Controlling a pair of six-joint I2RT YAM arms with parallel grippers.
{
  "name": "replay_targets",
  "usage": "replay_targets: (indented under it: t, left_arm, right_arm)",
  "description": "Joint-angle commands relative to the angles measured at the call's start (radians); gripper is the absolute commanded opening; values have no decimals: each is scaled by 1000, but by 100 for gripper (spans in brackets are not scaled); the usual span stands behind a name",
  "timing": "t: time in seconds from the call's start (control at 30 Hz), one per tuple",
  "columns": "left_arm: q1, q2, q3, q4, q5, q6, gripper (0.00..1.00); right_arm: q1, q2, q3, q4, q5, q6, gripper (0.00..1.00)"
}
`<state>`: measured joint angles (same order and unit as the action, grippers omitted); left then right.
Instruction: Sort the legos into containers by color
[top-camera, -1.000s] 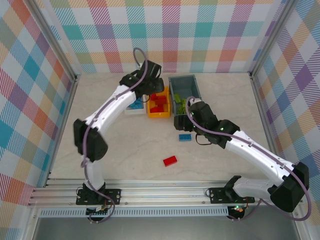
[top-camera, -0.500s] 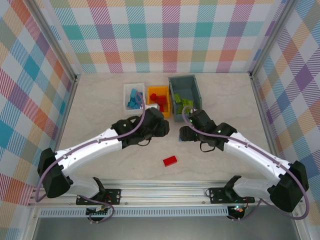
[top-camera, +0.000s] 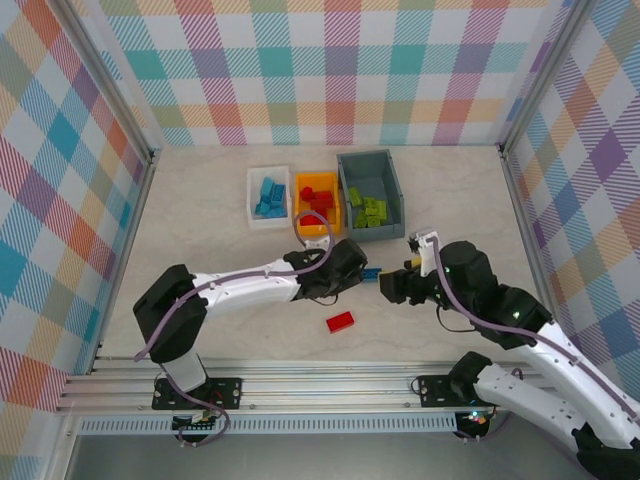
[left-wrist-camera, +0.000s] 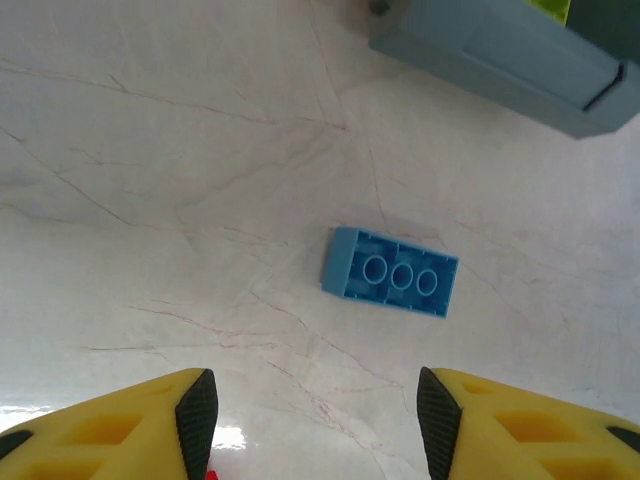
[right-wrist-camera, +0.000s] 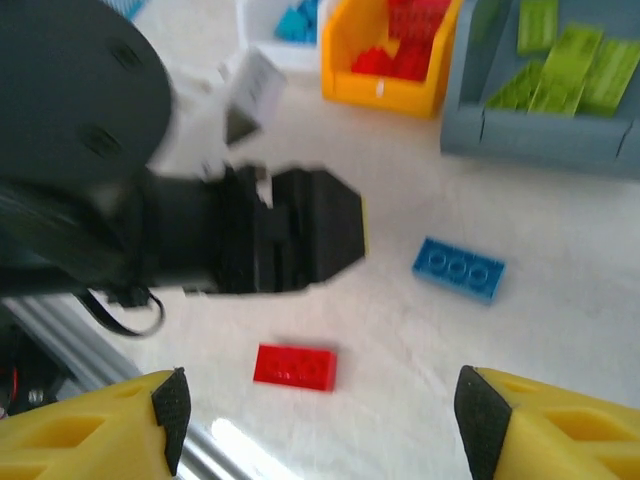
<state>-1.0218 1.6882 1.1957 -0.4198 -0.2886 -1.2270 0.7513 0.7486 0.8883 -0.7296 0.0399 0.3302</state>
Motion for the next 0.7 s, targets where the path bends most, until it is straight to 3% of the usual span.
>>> replay_targets:
  t: [0.0, 0.1, 0.2, 0.37, 0.5, 0.67]
  left_arm:
    - [-5, -156, -22, -131, -159, -49, 59]
    - [5, -317, -75, -255, -264, -26, 61]
    - [14, -479, -113, -373, -342, 1, 62]
    - [20, -747, -143, -505, -442, 51, 62]
    - [23, -909, -139, -567, -495, 95, 62]
    - [23, -1027, -124, -580, -501, 150, 63]
  right_arm:
    - [54, 83, -20, -84, -36, 73, 71]
    - [252, 189, -49, -58, 105, 110, 75]
    - [352, 366, -24, -35, 159, 60, 80]
    - [419, 668, 52, -30, 276, -93, 85]
    - [419, 789, 85, 12, 333, -192, 90]
    - [401, 925, 154, 42, 337, -193, 91]
